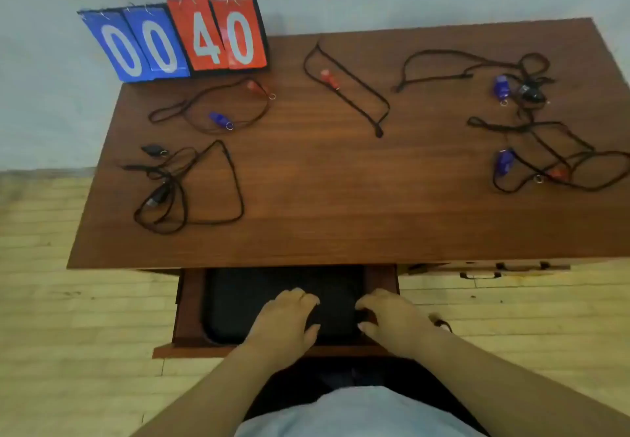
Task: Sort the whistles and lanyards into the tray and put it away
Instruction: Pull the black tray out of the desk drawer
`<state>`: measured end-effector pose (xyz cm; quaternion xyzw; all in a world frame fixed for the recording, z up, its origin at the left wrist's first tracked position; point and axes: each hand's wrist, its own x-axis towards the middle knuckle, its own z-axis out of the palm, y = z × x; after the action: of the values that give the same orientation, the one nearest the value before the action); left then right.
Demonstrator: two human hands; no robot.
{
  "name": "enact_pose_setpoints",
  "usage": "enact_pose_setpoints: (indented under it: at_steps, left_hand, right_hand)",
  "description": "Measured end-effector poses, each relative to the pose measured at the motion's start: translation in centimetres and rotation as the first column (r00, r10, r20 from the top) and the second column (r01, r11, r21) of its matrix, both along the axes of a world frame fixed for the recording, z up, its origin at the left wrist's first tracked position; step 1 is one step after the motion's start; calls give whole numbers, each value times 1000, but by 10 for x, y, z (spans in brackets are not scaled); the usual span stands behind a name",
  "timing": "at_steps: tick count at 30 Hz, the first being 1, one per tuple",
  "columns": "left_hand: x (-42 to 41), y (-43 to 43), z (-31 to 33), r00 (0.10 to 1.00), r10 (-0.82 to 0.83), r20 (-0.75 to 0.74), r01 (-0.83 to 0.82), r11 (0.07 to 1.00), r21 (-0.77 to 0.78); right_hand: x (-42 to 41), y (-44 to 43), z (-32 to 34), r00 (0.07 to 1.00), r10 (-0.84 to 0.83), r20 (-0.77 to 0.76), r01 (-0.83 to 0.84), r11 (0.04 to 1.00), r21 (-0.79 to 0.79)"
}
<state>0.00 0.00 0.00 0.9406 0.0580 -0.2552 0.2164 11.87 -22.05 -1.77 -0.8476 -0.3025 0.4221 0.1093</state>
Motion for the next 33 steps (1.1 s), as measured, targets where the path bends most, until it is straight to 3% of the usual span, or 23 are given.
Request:
enact_pose_setpoints:
  at_steps: [7,14,17,22,27,33]
  left_hand:
    - [-34,0,-45,961,75,-268,-84,996,-25]
    - [-46,4,-52,979,69,-194,-78,996,-37]
    - [-51,7,-46,993,80,-90,-85,995,-59]
    - [-59,11,-30,988,52,145,-49,998,-25]
    - [-52,7,2,969,-65,237,38,992,117]
    - [-29,13,49,951,-131,279,93,985,147]
  right_hand:
    - [-24,2,-43,971,-211,-111,197,972,-129]
    - [-31,6,-54,819,-525,-231,509,851,-129]
    - [-30,6,-38,765,-588,-264,581,806,-115]
    - [-19,3,8,783,-541,-307,561,827,-29]
    - [-5,4,42,847,-437,-303,457,889,-6]
    - [11,5,78,897,-311,-314,340,940,40]
